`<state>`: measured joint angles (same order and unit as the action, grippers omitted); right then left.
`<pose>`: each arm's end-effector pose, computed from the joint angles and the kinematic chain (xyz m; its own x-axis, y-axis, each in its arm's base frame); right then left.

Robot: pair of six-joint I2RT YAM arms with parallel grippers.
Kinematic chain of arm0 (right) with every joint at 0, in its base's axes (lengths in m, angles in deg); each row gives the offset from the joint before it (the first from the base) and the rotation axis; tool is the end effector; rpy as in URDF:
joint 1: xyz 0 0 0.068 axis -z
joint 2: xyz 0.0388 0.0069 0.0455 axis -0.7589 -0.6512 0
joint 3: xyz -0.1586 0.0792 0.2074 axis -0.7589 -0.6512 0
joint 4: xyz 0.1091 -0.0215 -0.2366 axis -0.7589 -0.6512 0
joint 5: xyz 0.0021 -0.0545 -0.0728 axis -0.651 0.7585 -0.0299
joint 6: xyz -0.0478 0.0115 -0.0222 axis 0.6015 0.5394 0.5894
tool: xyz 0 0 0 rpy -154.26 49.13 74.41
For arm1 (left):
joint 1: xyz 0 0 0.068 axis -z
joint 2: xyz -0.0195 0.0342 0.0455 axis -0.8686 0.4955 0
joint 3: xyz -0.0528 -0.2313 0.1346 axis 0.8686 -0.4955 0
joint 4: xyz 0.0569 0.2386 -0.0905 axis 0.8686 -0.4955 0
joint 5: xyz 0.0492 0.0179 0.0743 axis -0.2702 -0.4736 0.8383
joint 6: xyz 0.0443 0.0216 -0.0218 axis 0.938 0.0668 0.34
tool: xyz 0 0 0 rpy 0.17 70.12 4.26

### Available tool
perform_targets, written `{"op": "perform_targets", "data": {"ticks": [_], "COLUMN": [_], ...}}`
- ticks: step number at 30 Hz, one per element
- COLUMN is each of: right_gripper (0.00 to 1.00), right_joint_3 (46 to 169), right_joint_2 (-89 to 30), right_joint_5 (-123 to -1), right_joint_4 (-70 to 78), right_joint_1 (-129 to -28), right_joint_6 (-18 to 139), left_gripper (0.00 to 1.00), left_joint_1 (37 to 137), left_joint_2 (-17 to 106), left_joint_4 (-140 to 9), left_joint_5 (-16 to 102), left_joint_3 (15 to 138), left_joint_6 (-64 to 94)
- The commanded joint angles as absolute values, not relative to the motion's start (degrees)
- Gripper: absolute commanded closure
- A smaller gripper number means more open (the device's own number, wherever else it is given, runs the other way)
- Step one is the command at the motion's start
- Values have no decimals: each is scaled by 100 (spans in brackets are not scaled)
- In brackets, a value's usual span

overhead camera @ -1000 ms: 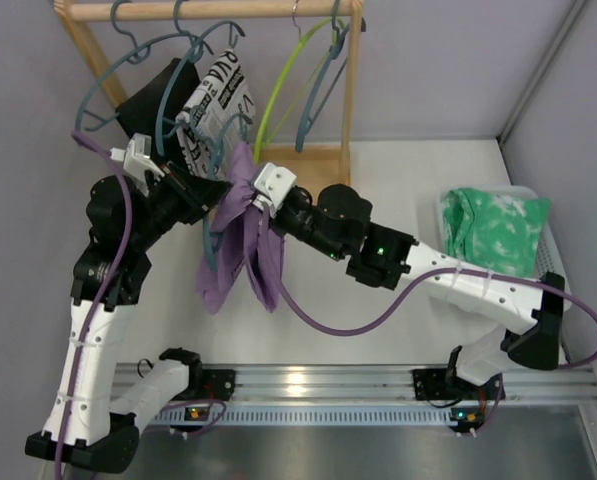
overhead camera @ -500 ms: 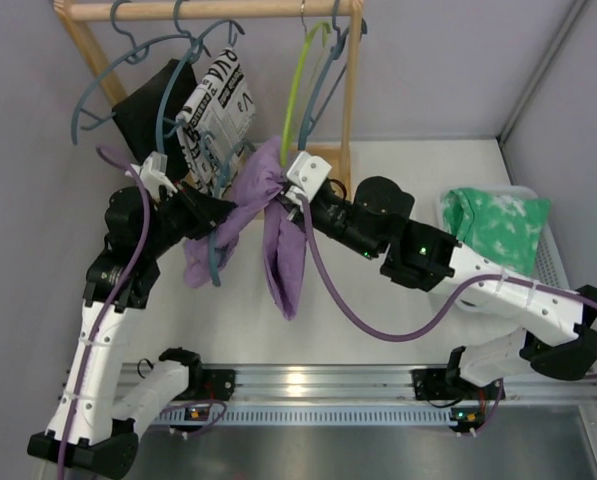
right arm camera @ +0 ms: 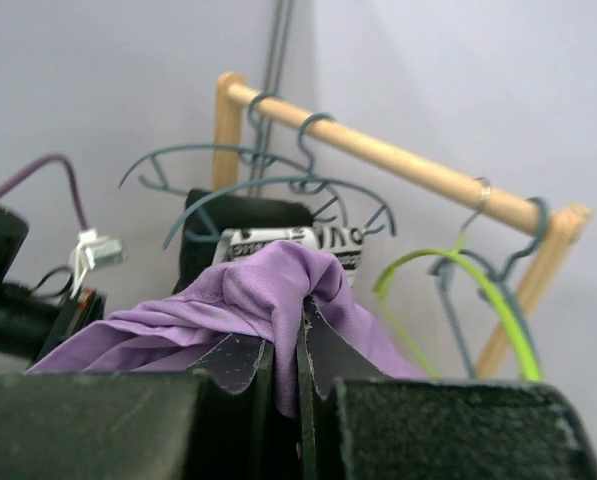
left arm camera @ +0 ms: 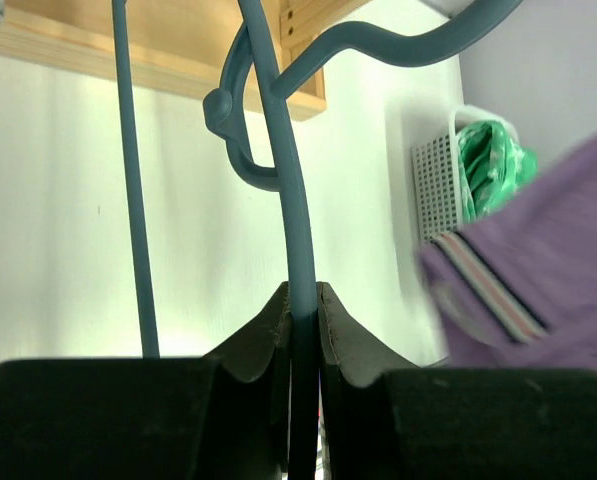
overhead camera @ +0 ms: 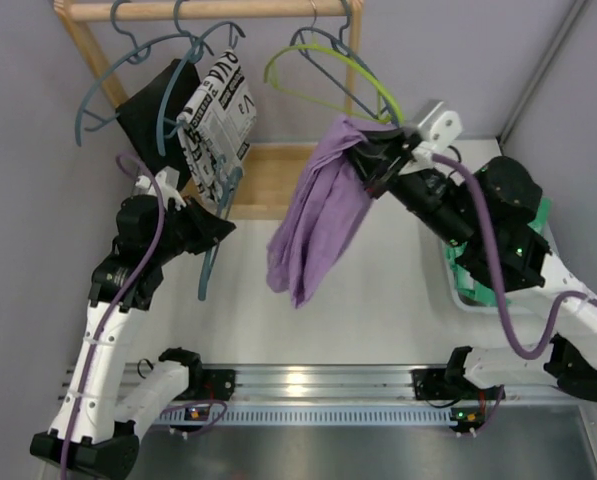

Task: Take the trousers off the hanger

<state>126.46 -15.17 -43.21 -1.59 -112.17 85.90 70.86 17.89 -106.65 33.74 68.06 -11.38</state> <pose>0.1004 0.1810 0.5636 0.4121 0.1153 -0.9038 -0.7005 0.6744 -0.2333 0.1599 -0.0407 0.3913 -0.5848 -0.4912 -0.6455 0.1099 0.7405 -0.6630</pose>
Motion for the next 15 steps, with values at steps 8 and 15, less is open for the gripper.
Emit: {"op": "perform_targets", "data": {"ticks": [8,15], "right_gripper": [100,100], "right_joint_3": [13159,12334], "right_joint_2": [-493,517], "right_joint_5": [-4956,-4869], "right_joint_4": [-250,-707], "right_joint_1": [-10053,-9033], "right_joint_6": [7521,7221], "left_gripper": [100,100], "left_joint_1": [7075,7075], "left_joint_2": [1803,1820], "left_joint_4": [-10570,-10570], "left_joint_5": [2760,2733], "left_joint_3": [6634,6678], "left_joint_6": [-740,-511]}}
